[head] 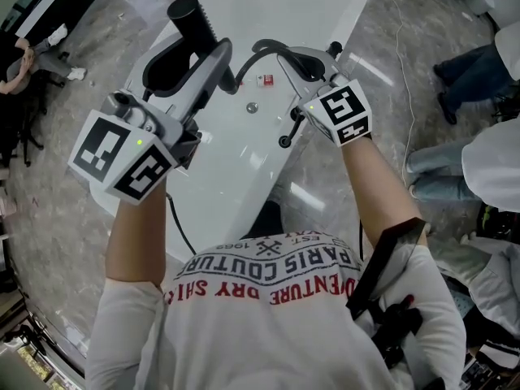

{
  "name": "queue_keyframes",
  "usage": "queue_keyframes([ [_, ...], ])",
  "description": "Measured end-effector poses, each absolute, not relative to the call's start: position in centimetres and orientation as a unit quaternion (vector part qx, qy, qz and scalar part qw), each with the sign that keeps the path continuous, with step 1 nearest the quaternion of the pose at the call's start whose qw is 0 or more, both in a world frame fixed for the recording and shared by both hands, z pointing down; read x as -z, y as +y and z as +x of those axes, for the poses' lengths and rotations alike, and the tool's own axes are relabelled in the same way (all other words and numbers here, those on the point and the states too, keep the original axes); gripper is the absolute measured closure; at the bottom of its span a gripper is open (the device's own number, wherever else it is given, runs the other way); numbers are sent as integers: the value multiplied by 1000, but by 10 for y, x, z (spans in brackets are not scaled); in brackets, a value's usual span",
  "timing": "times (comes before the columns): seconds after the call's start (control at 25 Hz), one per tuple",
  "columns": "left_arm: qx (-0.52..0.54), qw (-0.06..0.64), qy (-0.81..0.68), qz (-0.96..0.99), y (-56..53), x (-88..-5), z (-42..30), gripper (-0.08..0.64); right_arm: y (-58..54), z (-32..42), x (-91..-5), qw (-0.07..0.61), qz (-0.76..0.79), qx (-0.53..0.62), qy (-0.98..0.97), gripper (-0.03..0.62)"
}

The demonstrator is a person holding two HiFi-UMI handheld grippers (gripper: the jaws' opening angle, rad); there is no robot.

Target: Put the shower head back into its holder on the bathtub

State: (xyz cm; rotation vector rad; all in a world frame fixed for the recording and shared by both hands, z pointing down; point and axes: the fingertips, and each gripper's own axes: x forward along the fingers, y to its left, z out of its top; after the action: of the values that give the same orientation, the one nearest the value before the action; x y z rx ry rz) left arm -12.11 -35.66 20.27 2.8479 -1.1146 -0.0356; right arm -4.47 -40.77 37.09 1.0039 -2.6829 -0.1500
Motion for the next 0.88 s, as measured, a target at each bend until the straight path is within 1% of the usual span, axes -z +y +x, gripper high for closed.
queue_keyframes([
  [0.16, 12, 51, -361, 931, -358, -214, -124, 420, -398, -41, -407, 153, 346, 12, -926, 588],
  [0.44, 16, 49, -355, 933, -342, -219, -117, 419, -363, -29, -464, 179, 344, -53, -920, 588],
  [0.6, 17, 48, -349, 936, -337, -217, -111, 420, -349, -25, -484, 190, 341, -77, -917, 588],
  [0.88, 14, 51, -338, 940, -325, -230, -94, 420, -319, -16, -533, 236, 330, -100, -909, 588],
])
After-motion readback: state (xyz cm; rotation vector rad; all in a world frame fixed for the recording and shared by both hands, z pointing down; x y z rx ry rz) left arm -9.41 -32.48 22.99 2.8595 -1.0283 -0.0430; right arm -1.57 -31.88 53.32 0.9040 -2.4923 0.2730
